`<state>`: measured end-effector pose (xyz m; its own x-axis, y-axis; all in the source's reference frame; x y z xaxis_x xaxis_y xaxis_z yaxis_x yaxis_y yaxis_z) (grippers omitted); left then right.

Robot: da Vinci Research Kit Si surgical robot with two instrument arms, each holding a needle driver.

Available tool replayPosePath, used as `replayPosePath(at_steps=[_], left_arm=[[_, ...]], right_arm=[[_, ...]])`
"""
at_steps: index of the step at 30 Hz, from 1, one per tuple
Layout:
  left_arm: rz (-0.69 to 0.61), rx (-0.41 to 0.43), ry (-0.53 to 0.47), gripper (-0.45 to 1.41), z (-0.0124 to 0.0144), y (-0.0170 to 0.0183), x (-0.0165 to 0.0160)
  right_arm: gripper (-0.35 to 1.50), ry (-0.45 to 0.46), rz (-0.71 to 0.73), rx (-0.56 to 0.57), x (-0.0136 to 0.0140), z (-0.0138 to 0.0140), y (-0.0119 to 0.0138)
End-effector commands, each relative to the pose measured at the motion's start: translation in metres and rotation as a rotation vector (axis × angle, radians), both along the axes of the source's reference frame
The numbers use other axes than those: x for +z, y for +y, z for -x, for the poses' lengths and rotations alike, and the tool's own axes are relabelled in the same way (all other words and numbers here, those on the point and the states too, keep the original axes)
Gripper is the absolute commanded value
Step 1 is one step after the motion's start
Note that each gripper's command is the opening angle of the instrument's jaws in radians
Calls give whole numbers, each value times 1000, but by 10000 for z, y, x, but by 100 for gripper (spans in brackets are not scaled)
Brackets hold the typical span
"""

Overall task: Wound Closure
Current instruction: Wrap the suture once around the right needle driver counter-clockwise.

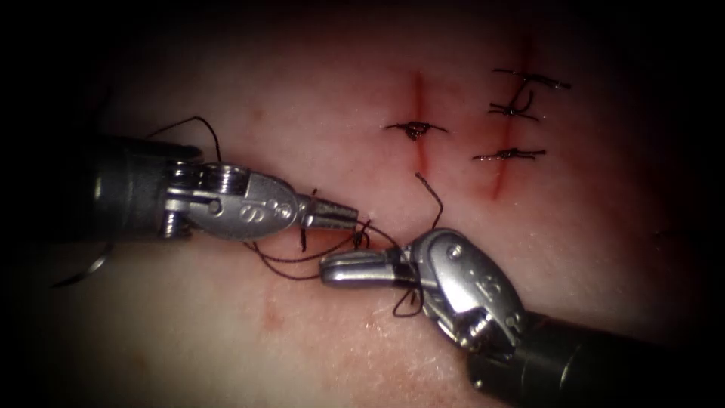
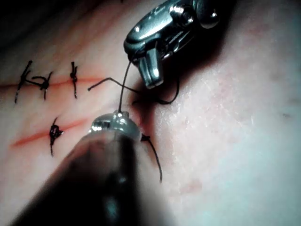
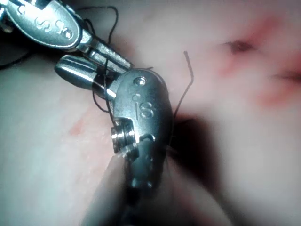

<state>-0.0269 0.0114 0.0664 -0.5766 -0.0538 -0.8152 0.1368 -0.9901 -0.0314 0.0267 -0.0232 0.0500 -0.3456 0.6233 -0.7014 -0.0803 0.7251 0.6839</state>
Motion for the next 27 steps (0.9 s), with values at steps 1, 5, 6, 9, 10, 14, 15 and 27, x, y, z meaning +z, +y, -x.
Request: replayPosePath(at_steps=[1,5,6,9,10,14,15,27], left_arm=[[-5,-4,-8,-45,7,-5,8],[-19,-8,-31,-45,12,-16,14],[-19,-17,-38,-45,13,-18,14],[-22,-49,-67,-45,16,-24,14],[-18,-51,-73,-45,17,-26,15],[-29,-62,-82,-45,19,-40,17],[-30,-69,-85,-45,18,-42,17],[-27,-98,-105,-45,26,-58,12]], right_arm=[[-35,-24,-15,46,1,-8,2],[-35,-42,-60,147,-3,-8,1],[-35,-49,-63,172,-4,-7,1],[-35,-114,-112,296,-7,-7,0],[-35,-140,-120,324,-8,-8,-1],[-35,-319,-106,490,-16,0,-2],[-35,-373,-89,525,-18,2,-1],[105,-948,-16,626,-26,11,0]])
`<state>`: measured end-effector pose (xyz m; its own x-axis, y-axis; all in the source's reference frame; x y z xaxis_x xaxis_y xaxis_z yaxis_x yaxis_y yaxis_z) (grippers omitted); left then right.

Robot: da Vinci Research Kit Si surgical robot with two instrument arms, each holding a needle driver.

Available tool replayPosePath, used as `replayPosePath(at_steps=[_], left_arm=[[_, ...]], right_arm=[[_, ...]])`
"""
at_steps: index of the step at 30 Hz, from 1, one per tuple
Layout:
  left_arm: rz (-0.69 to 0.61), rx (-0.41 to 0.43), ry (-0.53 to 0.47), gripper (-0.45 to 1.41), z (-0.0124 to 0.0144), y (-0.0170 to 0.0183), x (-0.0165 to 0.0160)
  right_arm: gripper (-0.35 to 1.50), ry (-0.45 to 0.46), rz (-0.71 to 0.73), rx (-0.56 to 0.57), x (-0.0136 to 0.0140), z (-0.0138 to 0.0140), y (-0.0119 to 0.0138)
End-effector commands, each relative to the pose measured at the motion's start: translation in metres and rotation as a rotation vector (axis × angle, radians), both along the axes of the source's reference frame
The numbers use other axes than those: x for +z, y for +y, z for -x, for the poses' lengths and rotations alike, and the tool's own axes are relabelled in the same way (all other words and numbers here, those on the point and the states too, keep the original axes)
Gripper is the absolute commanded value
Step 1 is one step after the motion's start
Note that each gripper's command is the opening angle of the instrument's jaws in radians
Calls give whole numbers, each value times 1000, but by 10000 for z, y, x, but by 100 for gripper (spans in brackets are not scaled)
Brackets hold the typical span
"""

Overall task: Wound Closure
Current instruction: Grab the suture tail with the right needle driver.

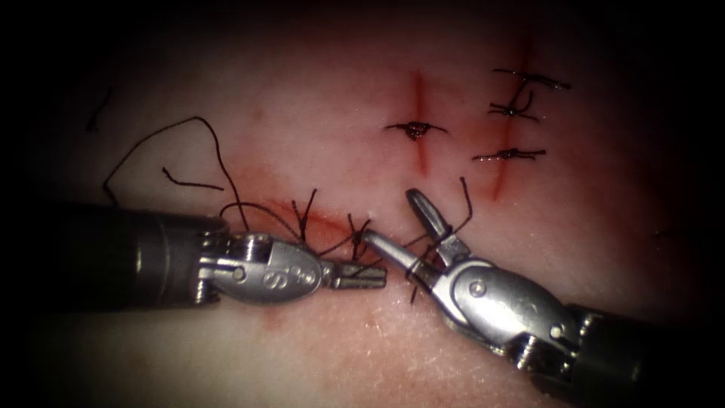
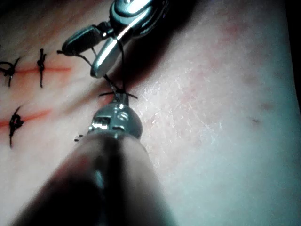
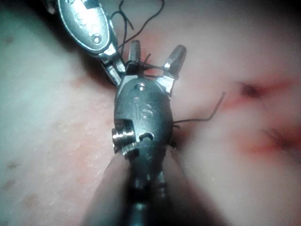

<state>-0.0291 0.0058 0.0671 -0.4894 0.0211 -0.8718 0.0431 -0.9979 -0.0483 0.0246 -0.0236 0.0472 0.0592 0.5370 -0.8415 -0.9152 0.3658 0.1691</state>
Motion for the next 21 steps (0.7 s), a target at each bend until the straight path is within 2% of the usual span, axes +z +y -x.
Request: replayPosePath(at_steps=[1,4,6,8,13,15,21], left_arm=[[-1,0,0,-45,6,-2,4],[-2,-1,-2,-45,8,-2,3],[-2,-4,0,-45,12,-1,3],[-2,-7,1,-45,16,0,3],[-5,-13,2,-45,25,4,3],[-1,-13,1,-45,31,5,2],[3,-12,1,-45,36,6,-1]], right_arm=[[105,-38,-18,-9,3,-11,2],[105,-57,-58,-6,5,-12,0],[115,-42,-90,41,8,-13,0],[116,-25,-105,71,8,-12,0],[108,40,-101,150,5,-6,-5],[91,95,-93,183,2,-1,-6],[93,106,-65,234,2,9,-6]])
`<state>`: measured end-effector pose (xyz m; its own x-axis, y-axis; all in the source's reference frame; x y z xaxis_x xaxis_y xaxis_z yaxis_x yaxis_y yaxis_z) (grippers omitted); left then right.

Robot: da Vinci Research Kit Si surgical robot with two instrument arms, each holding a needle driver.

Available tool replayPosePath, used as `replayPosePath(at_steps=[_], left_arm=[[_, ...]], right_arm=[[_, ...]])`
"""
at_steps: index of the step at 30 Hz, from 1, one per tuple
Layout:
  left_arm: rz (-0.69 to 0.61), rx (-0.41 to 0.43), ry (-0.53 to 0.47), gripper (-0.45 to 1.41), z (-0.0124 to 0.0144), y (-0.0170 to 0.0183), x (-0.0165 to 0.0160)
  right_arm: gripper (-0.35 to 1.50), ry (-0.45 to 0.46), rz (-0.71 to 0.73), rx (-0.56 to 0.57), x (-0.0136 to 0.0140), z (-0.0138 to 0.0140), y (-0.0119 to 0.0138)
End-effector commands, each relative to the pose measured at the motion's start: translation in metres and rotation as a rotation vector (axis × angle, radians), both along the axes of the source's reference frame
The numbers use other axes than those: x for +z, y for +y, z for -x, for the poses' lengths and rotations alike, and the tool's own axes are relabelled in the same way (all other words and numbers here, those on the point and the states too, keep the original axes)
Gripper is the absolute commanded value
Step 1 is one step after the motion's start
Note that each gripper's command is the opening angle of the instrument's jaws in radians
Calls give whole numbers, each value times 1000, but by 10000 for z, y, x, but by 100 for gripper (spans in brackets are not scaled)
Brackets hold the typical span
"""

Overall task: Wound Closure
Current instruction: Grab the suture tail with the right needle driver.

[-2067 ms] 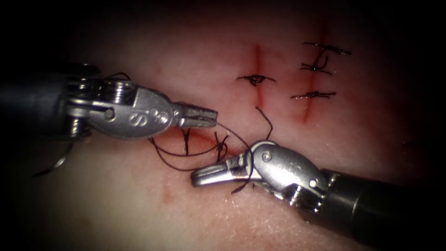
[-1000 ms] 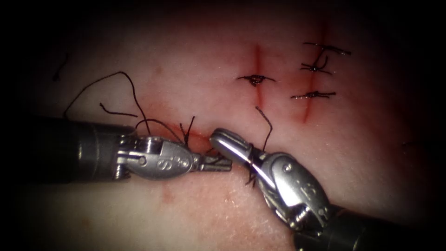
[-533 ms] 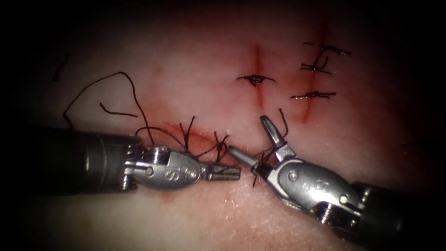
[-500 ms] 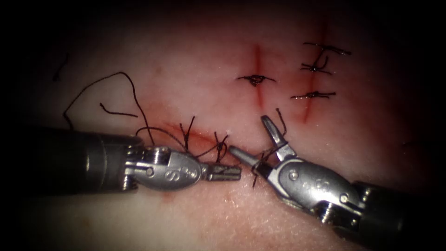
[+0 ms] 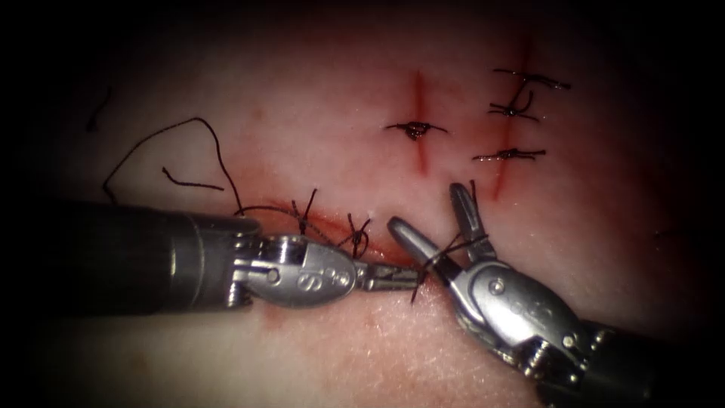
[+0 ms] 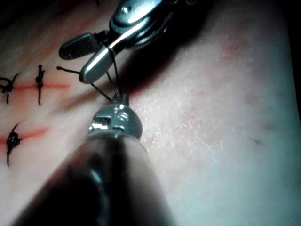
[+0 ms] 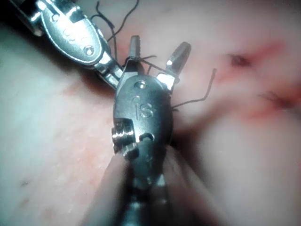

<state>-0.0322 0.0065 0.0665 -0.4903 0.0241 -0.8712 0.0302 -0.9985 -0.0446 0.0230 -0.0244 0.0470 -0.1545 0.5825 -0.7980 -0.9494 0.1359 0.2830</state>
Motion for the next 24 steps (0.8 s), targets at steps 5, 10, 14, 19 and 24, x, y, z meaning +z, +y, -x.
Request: replayPosePath(at_steps=[5,10,14,19,24], left_arm=[[8,4,-2,-45,8,5,2],[21,18,1,-45,15,14,-6],[25,30,9,-45,22,18,-11],[24,38,18,-45,32,20,-10],[15,52,27,-45,37,20,-9]], right_arm=[[71,36,-22,70,7,0,6],[86,101,-69,137,20,13,10],[89,146,-84,181,26,27,9],[83,193,-115,210,31,33,3],[81,199,-157,246,42,34,-11]])
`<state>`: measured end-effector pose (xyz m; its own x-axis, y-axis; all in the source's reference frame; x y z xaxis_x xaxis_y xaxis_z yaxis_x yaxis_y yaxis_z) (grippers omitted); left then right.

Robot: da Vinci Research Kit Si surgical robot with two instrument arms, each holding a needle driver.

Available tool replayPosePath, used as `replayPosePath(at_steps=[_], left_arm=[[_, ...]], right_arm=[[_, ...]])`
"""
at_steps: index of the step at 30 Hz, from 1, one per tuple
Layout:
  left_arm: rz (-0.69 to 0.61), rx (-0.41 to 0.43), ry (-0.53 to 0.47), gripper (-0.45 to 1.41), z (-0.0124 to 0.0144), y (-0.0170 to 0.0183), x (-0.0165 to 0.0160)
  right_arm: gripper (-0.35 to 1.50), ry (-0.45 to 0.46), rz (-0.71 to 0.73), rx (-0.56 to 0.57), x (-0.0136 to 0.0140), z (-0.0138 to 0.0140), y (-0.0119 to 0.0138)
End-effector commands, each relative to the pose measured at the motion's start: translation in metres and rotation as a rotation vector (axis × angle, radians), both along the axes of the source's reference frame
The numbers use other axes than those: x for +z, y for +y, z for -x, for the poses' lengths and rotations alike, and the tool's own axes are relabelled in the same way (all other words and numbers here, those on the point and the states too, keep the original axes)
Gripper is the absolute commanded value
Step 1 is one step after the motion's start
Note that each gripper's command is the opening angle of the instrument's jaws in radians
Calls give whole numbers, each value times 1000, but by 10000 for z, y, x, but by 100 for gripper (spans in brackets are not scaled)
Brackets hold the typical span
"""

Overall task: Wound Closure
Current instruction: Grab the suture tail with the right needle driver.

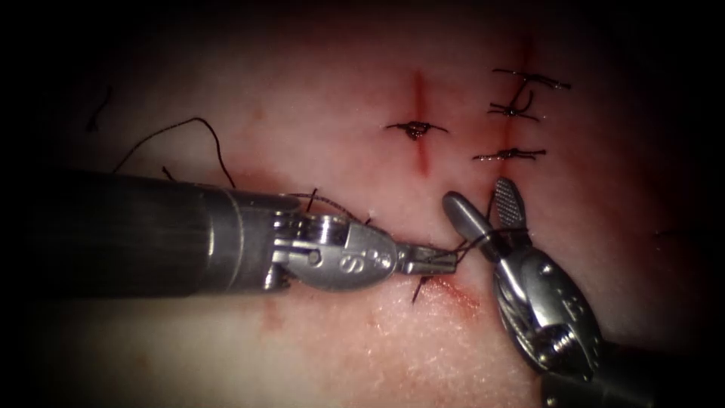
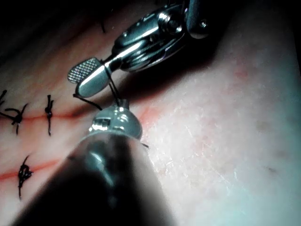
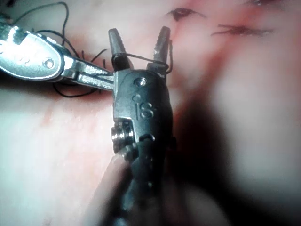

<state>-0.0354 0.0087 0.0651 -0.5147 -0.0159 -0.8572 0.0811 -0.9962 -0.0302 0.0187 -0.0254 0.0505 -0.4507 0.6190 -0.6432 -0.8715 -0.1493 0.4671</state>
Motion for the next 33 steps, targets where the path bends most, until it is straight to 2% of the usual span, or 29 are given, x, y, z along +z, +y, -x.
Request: replayPosePath(at_steps=[1,8,11,12,13,14,15,19,23,25,26,28,29,32,33], left_arm=[[3,5,-1,-45,5,0,5],[0,13,-3,-45,5,1,6],[1,14,-4,-45,4,0,6],[1,15,-5,-45,4,0,5],[2,17,-6,-45,2,-2,5],[2,17,-6,-45,2,-2,5],[2,19,-7,-45,0,-3,5],[3,23,-11,-45,-3,-4,5],[5,27,-14,-45,-5,-6,6],[4,30,-13,-45,-6,-7,7],[4,31,-14,-45,-6,-6,7],[5,31,-14,-45,-6,-7,8],[6,31,-14,-45,-6,-8,8],[9,33,-14,-45,-6,-11,9],[15,37,-14,-45,-7,-12,9]], right_arm=[[81,-4,-12,6,9,-8,-3],[89,19,-59,42,27,4,-9],[108,13,-79,24,28,-4,-7],[108,18,-81,17,27,-8,-7],[94,32,-82,-1,25,-14,-7],[94,32,-82,-1,25,-14,-7],[79,23,-81,-18,23,-20,-7],[69,8,-80,-28,27,-25,-1],[41,-23,-91,-60,35,-29,2],[44,-37,-94,-76,35,-32,3],[29,-45,-90,-92,34,-36,4],[26,-46,-88,-98,34,-38,4],[10,-55,-86,-115,33,-42,5],[2,-70,-79,-128,32,-47,6],[-10,-89,-68,-144,31,-48,7]])
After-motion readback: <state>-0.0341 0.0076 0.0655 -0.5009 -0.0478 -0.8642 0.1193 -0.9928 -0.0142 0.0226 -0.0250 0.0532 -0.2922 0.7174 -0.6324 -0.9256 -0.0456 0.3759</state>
